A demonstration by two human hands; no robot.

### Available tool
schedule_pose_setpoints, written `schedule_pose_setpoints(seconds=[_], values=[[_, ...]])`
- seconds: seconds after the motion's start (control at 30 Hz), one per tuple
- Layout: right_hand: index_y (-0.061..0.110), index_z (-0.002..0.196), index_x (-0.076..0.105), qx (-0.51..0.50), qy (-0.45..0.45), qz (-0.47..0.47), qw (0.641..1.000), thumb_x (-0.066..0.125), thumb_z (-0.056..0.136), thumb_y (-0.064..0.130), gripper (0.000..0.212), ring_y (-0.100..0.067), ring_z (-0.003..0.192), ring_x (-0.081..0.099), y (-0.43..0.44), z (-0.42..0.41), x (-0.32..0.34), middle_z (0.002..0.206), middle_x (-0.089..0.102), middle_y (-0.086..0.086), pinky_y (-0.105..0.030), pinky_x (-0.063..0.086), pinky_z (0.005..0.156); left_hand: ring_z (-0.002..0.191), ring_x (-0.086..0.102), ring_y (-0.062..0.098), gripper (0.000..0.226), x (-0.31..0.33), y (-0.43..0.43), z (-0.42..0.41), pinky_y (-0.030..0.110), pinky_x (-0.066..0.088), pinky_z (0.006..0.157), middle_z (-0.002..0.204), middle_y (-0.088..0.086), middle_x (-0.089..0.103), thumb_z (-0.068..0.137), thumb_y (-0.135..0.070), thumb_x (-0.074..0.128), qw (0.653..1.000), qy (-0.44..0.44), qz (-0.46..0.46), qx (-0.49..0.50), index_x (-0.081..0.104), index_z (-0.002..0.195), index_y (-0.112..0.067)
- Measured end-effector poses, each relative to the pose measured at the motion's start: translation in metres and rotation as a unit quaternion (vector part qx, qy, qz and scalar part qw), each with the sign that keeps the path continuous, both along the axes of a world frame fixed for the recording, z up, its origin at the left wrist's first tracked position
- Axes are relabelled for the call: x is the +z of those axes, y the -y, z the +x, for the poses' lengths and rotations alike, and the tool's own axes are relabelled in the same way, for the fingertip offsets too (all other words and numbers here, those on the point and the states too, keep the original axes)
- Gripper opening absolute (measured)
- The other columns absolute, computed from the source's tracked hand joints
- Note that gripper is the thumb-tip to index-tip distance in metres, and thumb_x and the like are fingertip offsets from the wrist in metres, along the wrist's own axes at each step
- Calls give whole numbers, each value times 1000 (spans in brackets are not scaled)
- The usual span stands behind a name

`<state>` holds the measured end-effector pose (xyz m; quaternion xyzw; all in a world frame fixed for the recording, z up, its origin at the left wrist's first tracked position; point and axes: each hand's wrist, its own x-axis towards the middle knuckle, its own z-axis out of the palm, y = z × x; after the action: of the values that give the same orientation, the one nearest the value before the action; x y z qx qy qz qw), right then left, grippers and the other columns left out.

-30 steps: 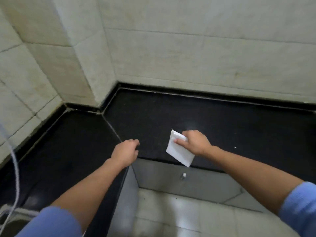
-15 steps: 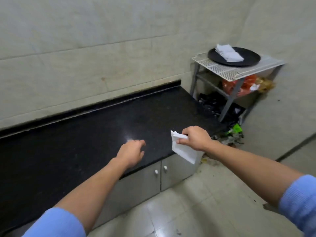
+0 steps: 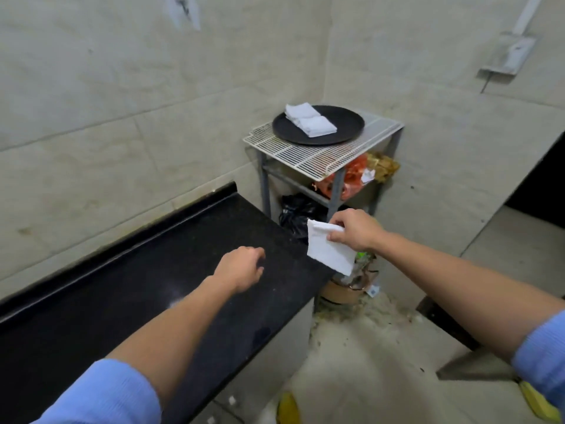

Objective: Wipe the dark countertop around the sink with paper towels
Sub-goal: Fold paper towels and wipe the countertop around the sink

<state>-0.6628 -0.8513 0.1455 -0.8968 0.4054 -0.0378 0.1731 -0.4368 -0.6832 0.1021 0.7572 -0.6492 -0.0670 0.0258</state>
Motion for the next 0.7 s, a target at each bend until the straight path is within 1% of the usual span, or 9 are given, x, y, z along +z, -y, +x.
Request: schedule_pose_setpoints(seconds=[0.07, 0.13, 0.2, 0.3, 0.4, 0.47, 0.57, 0.7], values=[[27, 90, 61, -16, 16, -3, 1000, 70, 83, 39, 16, -20, 85, 58, 44, 9, 14, 91, 60, 5, -38, 50, 69, 100, 59, 25, 25, 6, 45, 9, 37, 49, 78, 111, 3, 64, 92, -30, 52, 1000, -4, -4, -11, 56, 114, -19], [28, 85, 62, -30, 27, -5, 999, 72, 81, 39, 15, -21, 83, 59, 86, 18, 31, 88, 62, 3, -36, 49, 68, 100, 59, 25, 25, 14, 88, 18, 37, 50, 77, 110, 3, 64, 91, -30, 52, 1000, -7, -9, -24, 57, 114, -20], [28, 81, 62, -44, 44, -30, 998, 72, 80, 37, 14, -21, 82, 60, 125, 26, 48, 85, 63, 3, -33, 46, 66, 100, 60, 26, 24, 25, 130, 30, 38, 50, 76, 108, 3, 65, 90, -29, 52, 999, -5, -21, -38, 58, 112, -19], [25, 80, 64, -65, 79, -47, 994, 72, 80, 31, 9, -19, 80, 57, 172, 37, 75, 83, 62, 3, -30, 42, 64, 98, 60, 28, 20, 43, 186, 44, 38, 49, 74, 105, 5, 65, 90, -27, 53, 998, -15, -43, -41, 58, 106, -17], [27, 80, 63, -69, 104, -49, 991, 72, 79, 25, 9, -20, 84, 58, 219, 48, 96, 88, 63, 3, -33, 47, 71, 100, 58, 28, 18, 53, 232, 52, 37, 48, 74, 106, 6, 64, 91, -27, 53, 997, -28, -52, -49, 57, 105, -17], [26, 81, 65, -71, 116, -47, 990, 72, 79, 25, 8, -19, 83, 59, 253, 57, 106, 89, 65, 2, -33, 47, 69, 100, 58, 27, 21, 58, 260, 56, 38, 50, 77, 107, 5, 64, 90, -26, 53, 996, -41, -66, -42, 58, 108, -17], [25, 82, 66, -56, 133, -28, 989, 72, 79, 23, 7, -17, 81, 59, 307, 78, 114, 89, 65, 2, -28, 40, 65, 99, 59, 25, 22, 61, 299, 62, 36, 49, 77, 105, 4, 64, 89, -24, 52, 995, -48, -91, -16, 60, 109, -17], [24, 82, 65, 2, 129, 1, 992, 74, 79, 20, 10, -18, 82, 58, 375, 115, 120, 90, 64, -1, -26, 39, 68, 99, 58, 25, 21, 63, 354, 68, 37, 49, 79, 105, 5, 62, 88, -22, 52, 993, -38, -112, 16, 60, 106, -16]])
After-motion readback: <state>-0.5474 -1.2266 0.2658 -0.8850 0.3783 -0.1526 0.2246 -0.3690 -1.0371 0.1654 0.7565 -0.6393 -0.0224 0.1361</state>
